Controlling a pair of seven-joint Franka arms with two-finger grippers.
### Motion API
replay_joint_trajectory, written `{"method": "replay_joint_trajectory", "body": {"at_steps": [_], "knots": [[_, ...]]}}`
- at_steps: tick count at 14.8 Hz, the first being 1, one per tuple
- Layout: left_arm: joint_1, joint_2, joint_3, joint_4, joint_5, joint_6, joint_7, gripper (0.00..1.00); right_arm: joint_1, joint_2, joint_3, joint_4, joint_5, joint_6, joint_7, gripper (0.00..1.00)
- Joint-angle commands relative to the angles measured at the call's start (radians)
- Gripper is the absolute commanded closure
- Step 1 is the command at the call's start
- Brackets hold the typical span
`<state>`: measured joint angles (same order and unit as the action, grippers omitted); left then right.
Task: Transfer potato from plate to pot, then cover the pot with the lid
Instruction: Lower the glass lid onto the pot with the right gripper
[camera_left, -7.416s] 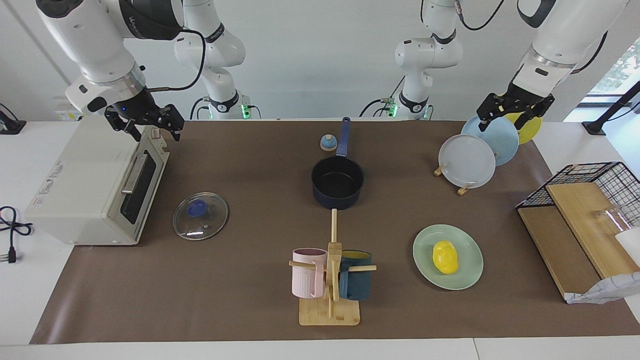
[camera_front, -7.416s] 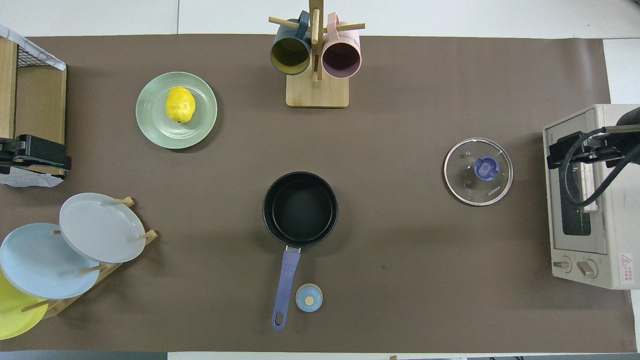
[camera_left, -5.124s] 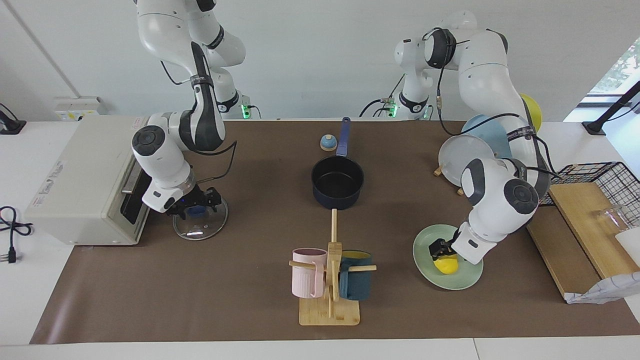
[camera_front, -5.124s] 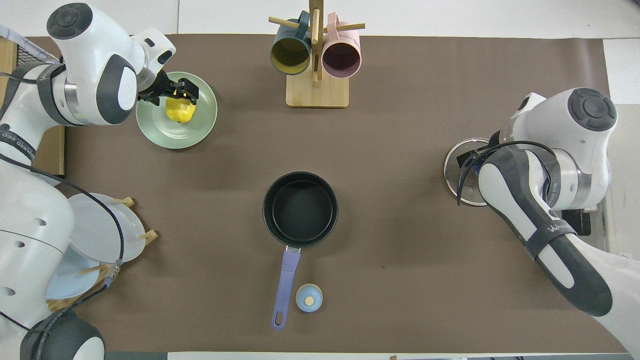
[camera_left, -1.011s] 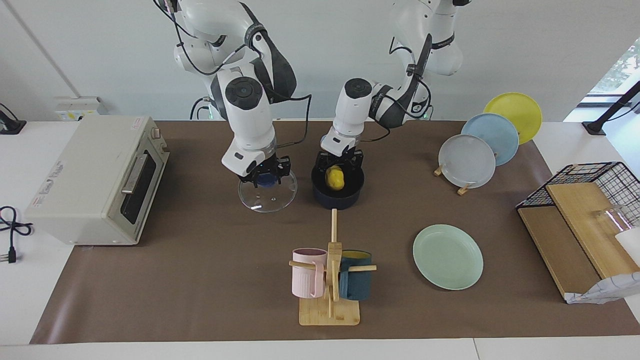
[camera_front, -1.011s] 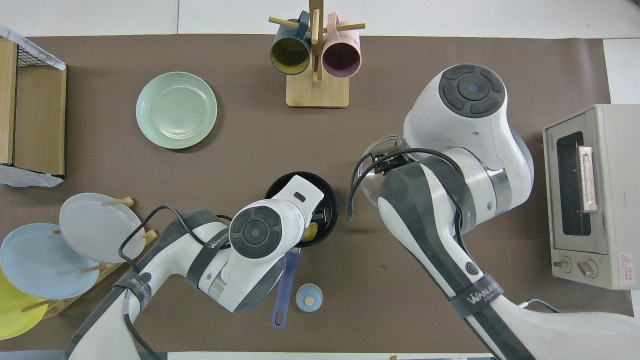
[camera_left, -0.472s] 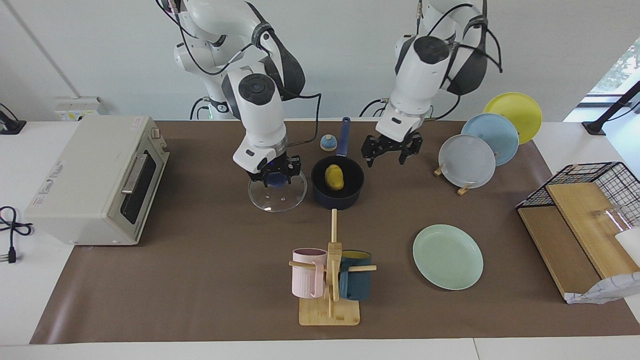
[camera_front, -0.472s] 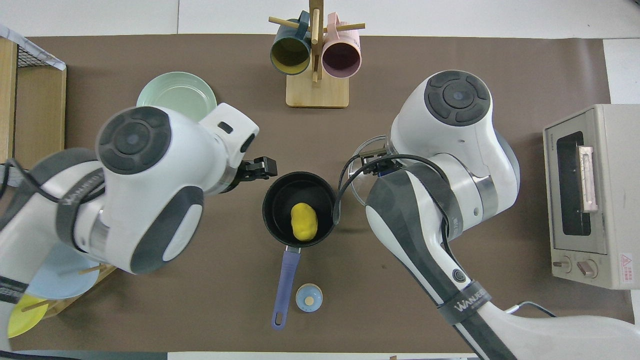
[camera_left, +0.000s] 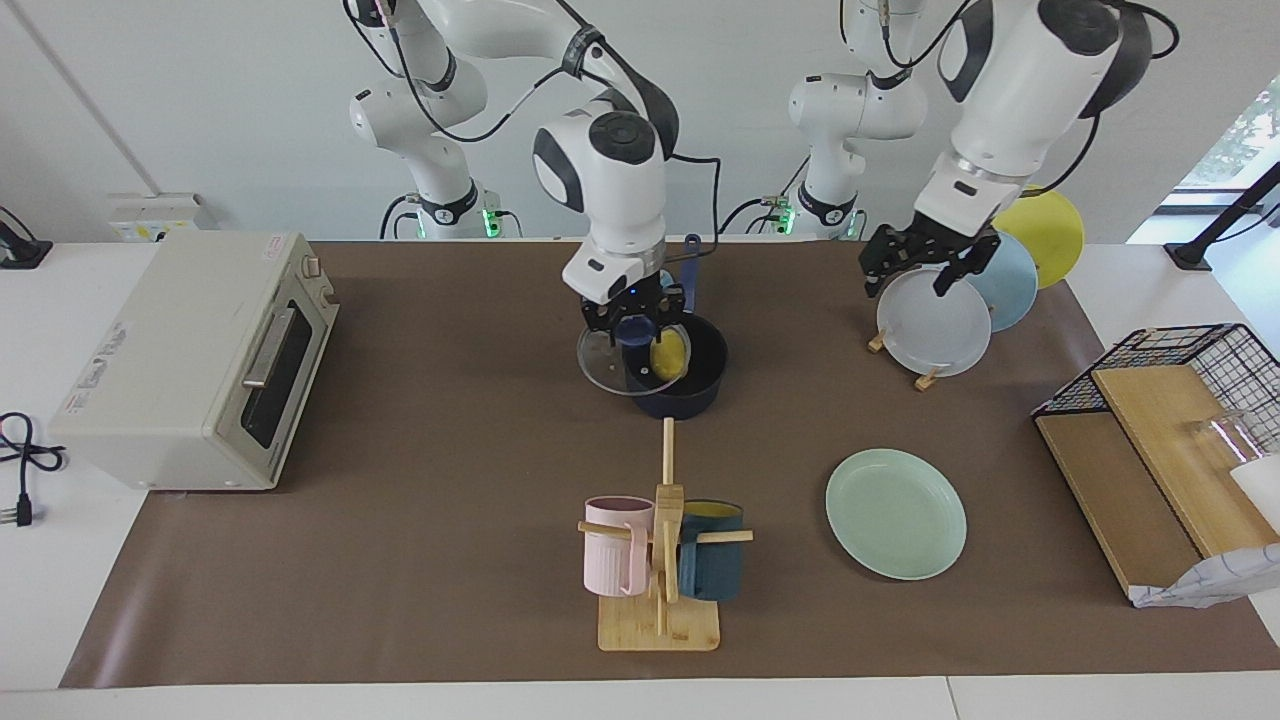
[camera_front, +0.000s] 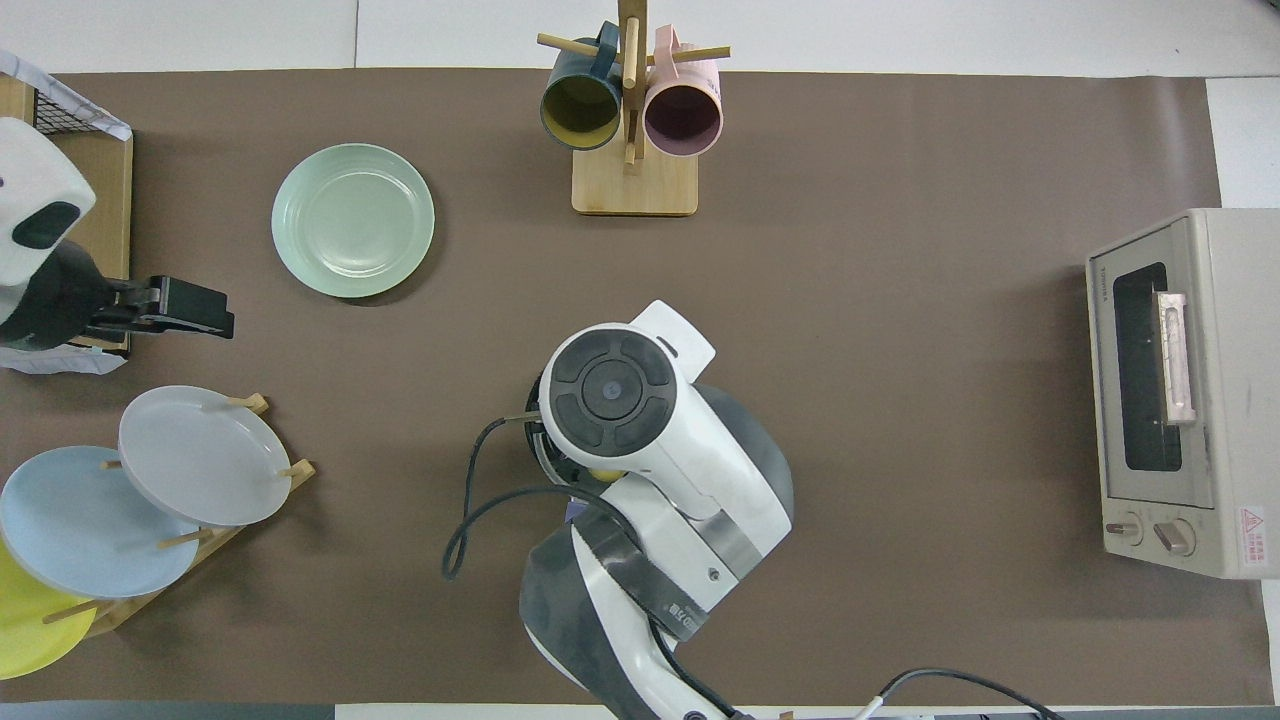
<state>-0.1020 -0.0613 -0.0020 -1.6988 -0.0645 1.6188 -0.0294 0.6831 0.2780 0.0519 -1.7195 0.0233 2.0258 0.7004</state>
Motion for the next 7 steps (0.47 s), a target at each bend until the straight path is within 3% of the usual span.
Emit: {"method": "replay_joint_trajectory", "body": {"at_steps": [1,4,7], "knots": [[0.031,0.001,-0.016,0.059,0.012,-0.077,0.035,0.00,-0.020,0.004,-0.003,-0.002,0.000,0.017,-0.001,1.00],[0.028,0.021,-0.021,0.133,0.046,-0.169,0.035,0.00,-0.007,0.010,-0.003,-0.006,0.000,0.019,0.005,1.00],[0.018,0.021,-0.019,0.142,0.048,-0.180,0.035,0.00,-0.008,0.021,-0.003,-0.005,0.003,0.051,0.016,1.00]]}}
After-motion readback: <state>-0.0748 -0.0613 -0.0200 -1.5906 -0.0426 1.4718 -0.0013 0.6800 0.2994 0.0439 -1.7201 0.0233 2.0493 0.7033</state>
